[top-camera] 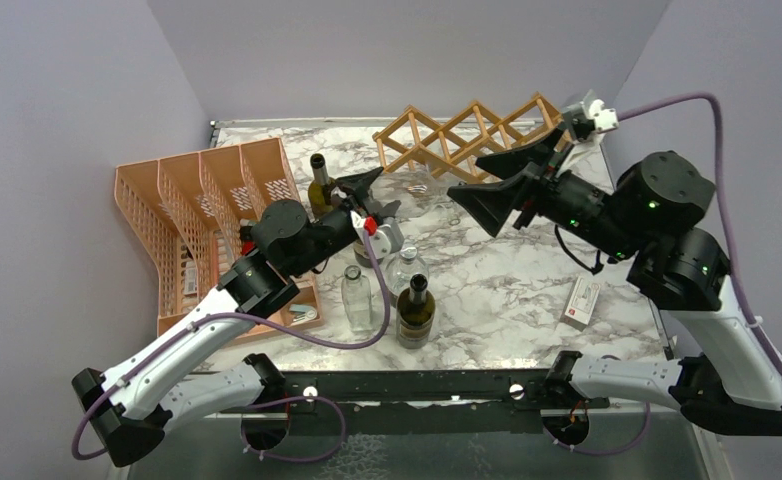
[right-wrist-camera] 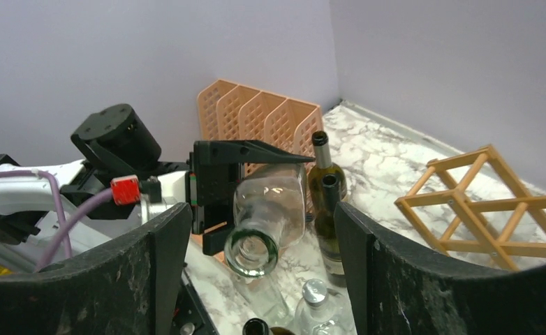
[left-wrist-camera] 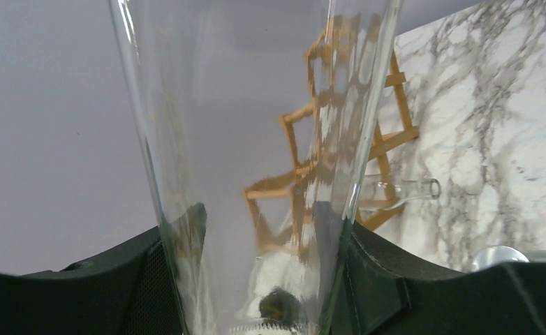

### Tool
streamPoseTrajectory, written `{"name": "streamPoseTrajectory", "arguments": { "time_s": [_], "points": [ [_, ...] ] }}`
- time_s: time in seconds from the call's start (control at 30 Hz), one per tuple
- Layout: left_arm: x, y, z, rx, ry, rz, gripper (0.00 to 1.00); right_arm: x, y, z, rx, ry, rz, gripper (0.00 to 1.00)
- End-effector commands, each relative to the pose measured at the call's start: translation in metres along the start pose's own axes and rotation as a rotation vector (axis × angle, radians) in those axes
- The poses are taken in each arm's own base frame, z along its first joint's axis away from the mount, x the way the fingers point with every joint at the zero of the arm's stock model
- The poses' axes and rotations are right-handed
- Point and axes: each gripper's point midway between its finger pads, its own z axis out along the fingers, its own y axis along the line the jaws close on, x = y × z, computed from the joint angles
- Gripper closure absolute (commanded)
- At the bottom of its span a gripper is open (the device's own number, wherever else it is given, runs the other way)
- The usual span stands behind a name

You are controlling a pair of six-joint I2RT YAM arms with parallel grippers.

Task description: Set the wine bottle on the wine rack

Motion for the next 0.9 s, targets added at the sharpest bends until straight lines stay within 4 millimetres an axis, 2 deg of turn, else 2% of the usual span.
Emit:
{"name": "streamPoseTrajectory", "arguments": {
  "time_s": [0.0,0.07,0.17,0.33,0.53,0.73,0.87],
  "points": [
    [-0.053,0.058,0.009,-0.175,-0.179,0.278,1.00,-0.012,-0.018,-0.016,0.101,-0.037,-0.032,0.22],
    [-0.053,0.058,0.020,-0.154,-0.173,0.337,1.00,-0.015,-0.022,-0.019,0.122,-0.050,-0.047,0.22],
    [-0.055,0.057,0.034,-0.112,-0.176,0.411,1.00,-0.009,-0.030,-0.011,0.165,-0.005,-0.075,0.22],
    [-0.049,0.056,0.054,-0.058,-0.142,0.528,1.00,0.009,-0.053,0.017,0.278,0.100,-0.151,0.20],
    [-0.039,0.054,0.068,-0.005,-0.122,0.601,1.00,0.037,-0.059,0.045,0.286,0.244,-0.222,0.21],
    [-0.031,0.051,0.071,0.027,-0.121,0.654,1.00,0.070,-0.072,0.040,0.323,0.372,-0.197,0.27],
    [-0.032,0.049,0.070,0.035,-0.133,0.678,1.00,0.093,-0.072,0.033,0.311,0.434,-0.175,0.31]
  ]
}}
